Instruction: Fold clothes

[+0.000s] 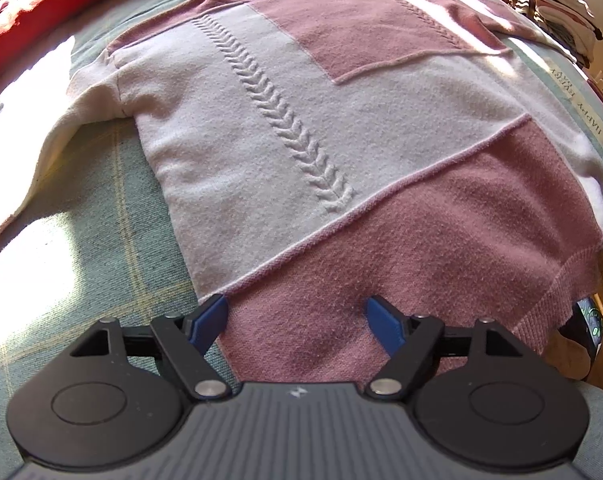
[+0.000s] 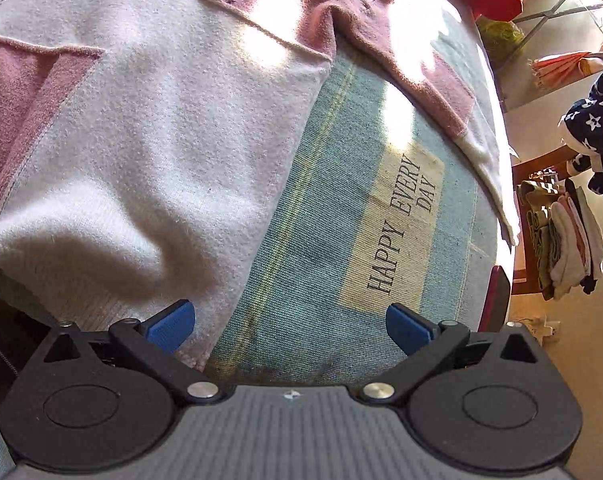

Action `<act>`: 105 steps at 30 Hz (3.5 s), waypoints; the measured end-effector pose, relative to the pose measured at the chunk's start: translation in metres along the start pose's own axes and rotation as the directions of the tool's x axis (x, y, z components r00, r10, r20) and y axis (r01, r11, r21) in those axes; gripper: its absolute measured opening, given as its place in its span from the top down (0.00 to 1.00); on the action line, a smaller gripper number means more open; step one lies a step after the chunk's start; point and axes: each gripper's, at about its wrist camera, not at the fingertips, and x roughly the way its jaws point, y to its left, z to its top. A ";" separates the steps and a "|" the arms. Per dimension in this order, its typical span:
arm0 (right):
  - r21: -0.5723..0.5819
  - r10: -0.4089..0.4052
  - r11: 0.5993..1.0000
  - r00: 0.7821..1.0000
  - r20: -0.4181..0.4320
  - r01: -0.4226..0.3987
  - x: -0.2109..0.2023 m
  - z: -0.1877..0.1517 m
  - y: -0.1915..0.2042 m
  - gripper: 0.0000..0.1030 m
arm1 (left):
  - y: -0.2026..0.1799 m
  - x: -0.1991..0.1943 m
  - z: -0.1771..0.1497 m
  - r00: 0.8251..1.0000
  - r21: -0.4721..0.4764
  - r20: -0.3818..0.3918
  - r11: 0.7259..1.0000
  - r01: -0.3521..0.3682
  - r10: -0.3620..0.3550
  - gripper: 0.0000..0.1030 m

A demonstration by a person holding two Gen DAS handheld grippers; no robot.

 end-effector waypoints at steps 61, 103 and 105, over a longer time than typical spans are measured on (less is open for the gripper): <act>0.341 0.485 0.726 0.796 0.363 -0.598 0.057 0.047 -0.102 0.65 | -0.026 0.003 0.059 0.984 0.178 0.136 0.980 0.092 -0.117 0.24; -0.089 0.562 0.820 0.764 0.317 -0.566 0.010 0.048 0.040 0.23 | -0.035 -0.004 0.002 0.987 0.236 0.092 0.966 0.110 -0.135 0.25; -0.045 0.578 0.805 0.767 0.279 -0.591 0.009 0.026 0.034 0.18 | -0.024 -0.011 -0.016 0.990 0.147 0.048 0.981 0.122 -0.131 0.25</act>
